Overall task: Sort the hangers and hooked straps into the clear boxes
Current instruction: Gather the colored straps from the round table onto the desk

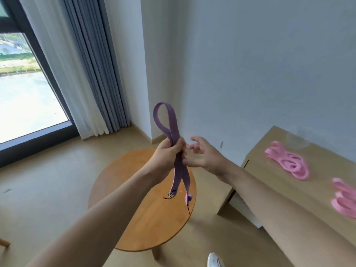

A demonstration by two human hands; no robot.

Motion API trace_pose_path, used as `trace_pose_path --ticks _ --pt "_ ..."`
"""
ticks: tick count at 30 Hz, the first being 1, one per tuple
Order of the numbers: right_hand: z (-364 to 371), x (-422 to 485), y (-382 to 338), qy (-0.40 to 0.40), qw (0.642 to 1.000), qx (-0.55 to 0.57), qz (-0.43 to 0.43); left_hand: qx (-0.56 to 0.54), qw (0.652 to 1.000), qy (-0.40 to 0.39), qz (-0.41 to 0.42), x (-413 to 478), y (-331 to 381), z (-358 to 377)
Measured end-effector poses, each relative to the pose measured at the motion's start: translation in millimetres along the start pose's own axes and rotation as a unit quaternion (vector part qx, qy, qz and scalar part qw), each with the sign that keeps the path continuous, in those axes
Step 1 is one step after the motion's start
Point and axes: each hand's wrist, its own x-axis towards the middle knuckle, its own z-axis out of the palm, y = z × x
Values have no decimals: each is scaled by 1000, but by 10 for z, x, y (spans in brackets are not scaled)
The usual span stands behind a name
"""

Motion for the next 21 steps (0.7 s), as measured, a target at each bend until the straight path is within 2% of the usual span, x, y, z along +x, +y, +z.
trace_pose_path --ticks 2,4,7,9,12,15,17,19,21 --pt "33 -170 317 -68 997 -16 17 -78 997 -14 1 43 28 221" --pt "96 -335 587 -61 997 -10 53 -117 993 -32 6 71 40 427" --pt "55 -567 961 -62 994 -18 83 -111 994 -17 9 133 17 610" --pt "-81 -746 1174 -62 992 -20 109 -87 995 39 -1 182 -42 684" --pt "-418 -1074 1501 -22 987 -71 141 69 989 132 -9 235 -257 823" --pt "-798 -1467 1781 27 970 -164 175 231 961 150 -30 240 -489 1058" --pt "-1032 -1698 1883 63 959 -210 181 361 925 109 -42 220 -617 1271" --pt "-1254 -1872 1901 93 947 -255 172 484 874 13 -48 193 -733 1581" --pt "-1475 -2014 1864 113 938 -284 161 535 839 -88 -51 119 -847 1992"
